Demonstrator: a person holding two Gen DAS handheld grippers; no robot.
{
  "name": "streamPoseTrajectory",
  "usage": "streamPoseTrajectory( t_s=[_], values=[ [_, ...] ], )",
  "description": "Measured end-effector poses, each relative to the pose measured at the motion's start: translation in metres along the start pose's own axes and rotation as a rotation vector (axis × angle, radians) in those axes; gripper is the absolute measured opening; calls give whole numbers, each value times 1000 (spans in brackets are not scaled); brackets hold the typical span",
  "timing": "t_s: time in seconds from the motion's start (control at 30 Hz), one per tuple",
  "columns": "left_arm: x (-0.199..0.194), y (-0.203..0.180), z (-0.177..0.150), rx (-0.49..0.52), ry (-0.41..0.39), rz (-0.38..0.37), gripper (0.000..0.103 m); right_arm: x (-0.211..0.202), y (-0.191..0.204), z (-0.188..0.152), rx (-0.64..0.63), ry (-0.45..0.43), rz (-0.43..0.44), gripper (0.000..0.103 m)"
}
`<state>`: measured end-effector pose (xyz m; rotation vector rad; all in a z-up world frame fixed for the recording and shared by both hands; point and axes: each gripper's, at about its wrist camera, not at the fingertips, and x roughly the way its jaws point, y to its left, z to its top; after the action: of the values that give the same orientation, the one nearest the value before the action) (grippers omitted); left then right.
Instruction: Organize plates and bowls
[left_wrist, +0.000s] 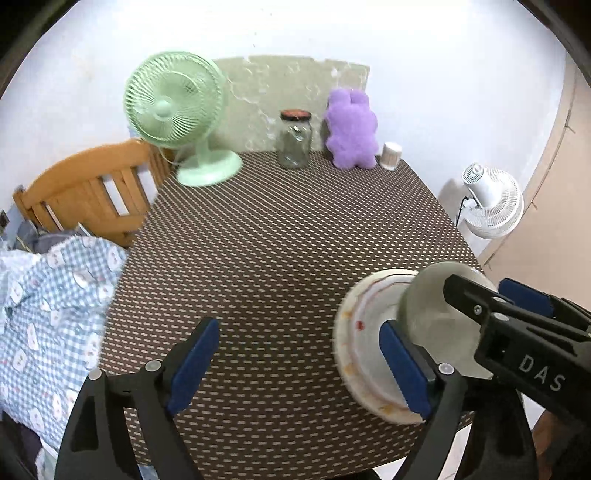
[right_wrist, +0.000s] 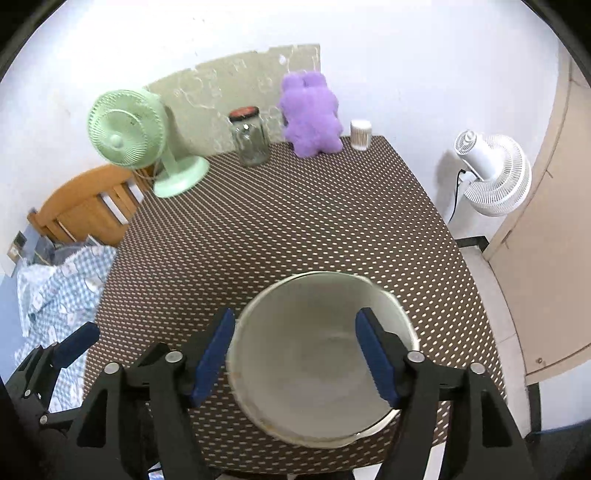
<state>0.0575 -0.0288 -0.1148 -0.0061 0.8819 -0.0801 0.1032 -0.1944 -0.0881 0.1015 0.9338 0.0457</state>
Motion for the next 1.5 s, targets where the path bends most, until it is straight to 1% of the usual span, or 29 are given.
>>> streamPoseTrajectory(
  t_s=[0.1,0.17,0.23,0.33,0.4,0.53,0.6,0.77,1.0,1.13,1.5],
  values=[
    [-9,20,-7,14,-16,9,91,-11,20,-12,18,-36,-4,78],
    [-13,31,-12,25,-38,34,92,-18,32,-20,21,-60,-13,80],
    [-19,41,-17,20,-59,49,92,-25,43,-30,14,-92,-12,80],
    [-27,55,-27,3,-78,51,93,-33,56,-43,-11,-130,-24,81],
    [-32,60,-34,2,-89,59,93,-36,61,-50,-17,-142,-26,84],
    [-38,68,-51,-11,-106,73,93,-38,69,-63,-37,-149,-15,84],
    [-42,72,-58,-24,-113,82,93,-42,70,-71,-42,-158,-6,84],
    [-55,72,-73,-28,-159,111,93,-49,71,-86,-54,-178,11,84],
    [-59,76,-90,-76,-159,99,93,-54,68,-101,-61,-199,12,84],
    [-63,76,-93,-89,-175,88,93,-58,62,-105,-50,-217,-3,84],
    [-70,72,-93,-100,-185,76,94,-69,53,-106,-37,-249,-25,84]
  ],
)
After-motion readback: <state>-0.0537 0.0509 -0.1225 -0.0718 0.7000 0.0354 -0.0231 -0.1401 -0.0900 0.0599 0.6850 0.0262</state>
